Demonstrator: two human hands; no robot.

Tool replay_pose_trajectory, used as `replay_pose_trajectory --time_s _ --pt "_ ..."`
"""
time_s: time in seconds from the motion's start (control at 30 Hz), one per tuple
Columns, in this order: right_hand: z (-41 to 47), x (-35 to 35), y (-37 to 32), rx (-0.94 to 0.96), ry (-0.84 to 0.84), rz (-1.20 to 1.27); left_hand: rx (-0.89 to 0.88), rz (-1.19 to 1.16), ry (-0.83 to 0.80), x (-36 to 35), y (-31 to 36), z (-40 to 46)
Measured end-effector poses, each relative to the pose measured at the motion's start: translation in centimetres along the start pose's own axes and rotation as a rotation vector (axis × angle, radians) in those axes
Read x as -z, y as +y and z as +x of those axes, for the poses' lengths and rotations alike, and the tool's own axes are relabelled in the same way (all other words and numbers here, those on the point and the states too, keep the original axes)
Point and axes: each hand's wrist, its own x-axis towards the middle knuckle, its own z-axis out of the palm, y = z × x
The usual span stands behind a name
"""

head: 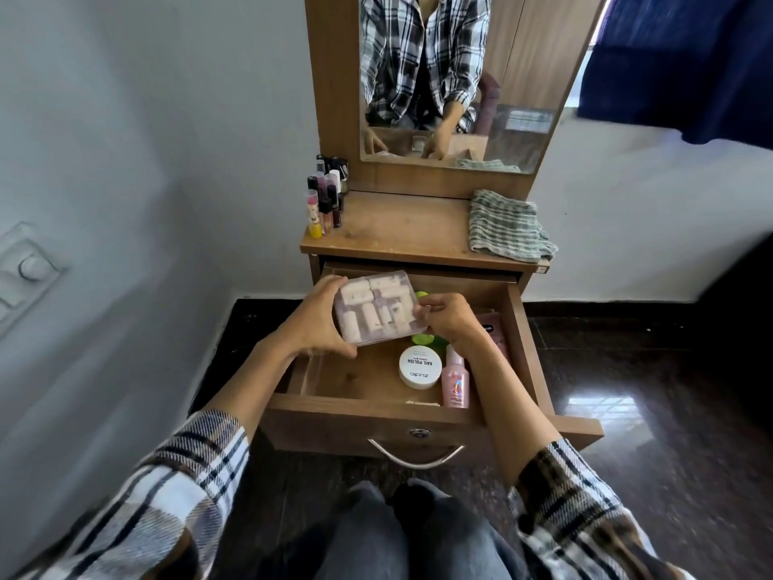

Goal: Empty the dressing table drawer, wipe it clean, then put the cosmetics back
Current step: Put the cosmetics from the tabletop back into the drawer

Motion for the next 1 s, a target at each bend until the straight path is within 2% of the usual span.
replay_pose_trajectory --time_s 0.33,0.47,0.8,1.0 --pt "-2.0 0.1 -1.0 0.059 -0.127 -0.199 -0.009 0.574 -0.204 2.0 1.2 3.4" --pt "-1.4 -0.9 -0.6 0.022 -0.150 -0.250 -0.071 0.758 -0.236 2.3 1.0 4.3" --pt "-0.7 -2.9 0.0 0.102 0.005 -0.550 -0.049 0.761 -0.337 1.0 0.4 5.5" --pt "-1.4 -4.0 -0.6 0.223 0.051 -0.850 -0.040 0.899 -0.364 0.6 0.7 5.9"
